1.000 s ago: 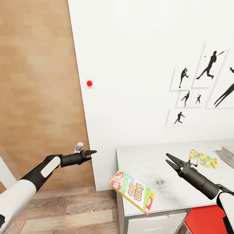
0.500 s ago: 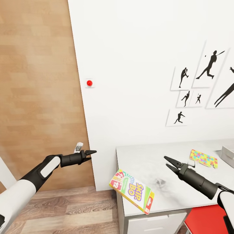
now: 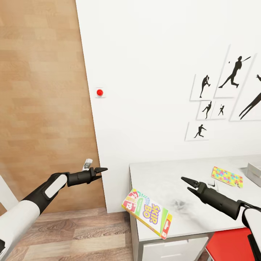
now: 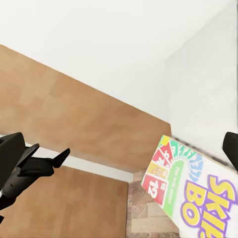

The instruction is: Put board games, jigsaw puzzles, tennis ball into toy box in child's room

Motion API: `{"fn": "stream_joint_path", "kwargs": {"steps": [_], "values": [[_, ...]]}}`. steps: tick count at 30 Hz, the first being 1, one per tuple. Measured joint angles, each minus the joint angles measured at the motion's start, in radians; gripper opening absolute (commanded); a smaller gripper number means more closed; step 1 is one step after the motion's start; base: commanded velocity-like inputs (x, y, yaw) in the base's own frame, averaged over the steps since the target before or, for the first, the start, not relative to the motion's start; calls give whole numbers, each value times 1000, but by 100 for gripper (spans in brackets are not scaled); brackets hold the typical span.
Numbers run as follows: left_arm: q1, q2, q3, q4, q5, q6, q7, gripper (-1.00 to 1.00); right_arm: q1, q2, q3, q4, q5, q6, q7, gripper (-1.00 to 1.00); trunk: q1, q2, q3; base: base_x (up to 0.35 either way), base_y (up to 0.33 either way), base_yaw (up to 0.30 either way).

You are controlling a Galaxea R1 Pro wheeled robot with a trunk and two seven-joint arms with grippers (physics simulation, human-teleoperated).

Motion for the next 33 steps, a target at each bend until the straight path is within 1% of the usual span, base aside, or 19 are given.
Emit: {"fn": "stream_joint_path", "kwargs": {"steps": [8,33], "values": [[0,0,0,0,0,0,0,100,3,9,-7,0,-1,3,-2,100,31,-56,-25,0,0,0],[0,0,0,0,0,0,0,100,6,15,-9,0,-3,-1,0,100,31,-56,-25,0,0,0]]}}
